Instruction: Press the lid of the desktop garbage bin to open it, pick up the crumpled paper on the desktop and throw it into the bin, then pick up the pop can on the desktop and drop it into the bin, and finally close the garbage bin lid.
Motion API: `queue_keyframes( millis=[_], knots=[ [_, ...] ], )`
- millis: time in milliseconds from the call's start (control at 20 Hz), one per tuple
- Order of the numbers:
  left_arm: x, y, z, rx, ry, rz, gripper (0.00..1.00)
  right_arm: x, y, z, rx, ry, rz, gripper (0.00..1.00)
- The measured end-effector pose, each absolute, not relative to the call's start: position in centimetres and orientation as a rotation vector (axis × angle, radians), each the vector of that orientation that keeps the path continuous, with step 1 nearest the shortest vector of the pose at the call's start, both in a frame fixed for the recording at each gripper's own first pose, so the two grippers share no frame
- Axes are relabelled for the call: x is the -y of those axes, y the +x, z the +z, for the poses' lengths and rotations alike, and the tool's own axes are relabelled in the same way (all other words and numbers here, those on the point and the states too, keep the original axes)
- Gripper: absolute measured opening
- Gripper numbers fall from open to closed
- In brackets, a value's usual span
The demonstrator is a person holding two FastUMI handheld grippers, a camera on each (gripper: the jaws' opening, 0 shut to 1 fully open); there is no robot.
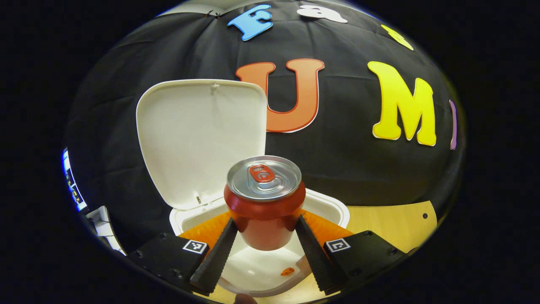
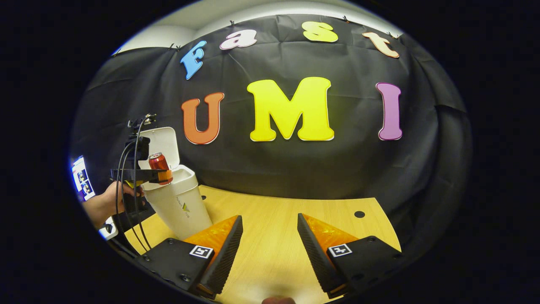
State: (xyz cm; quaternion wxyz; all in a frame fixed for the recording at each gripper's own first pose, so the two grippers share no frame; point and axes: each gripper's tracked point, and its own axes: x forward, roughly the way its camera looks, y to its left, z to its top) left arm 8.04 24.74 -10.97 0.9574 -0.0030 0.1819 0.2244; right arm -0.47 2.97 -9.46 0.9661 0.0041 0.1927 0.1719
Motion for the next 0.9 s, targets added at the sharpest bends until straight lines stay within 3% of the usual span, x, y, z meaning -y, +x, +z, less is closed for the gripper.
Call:
queue_keyframes(
  millis=[550,900],
  knots=[
    [-22.5,7.2,-5.5,-0.255,-0.052,0.504,0.95,-3.4,-0.6,-8.9,-0.382,0.021,0.371,0.83],
    [-19.8,9.8,6.5,-0.012,0.021,0.524,0.94,0.0,0.7,-5.9,-0.327,0.012,0.343,0.83]
  ],
)
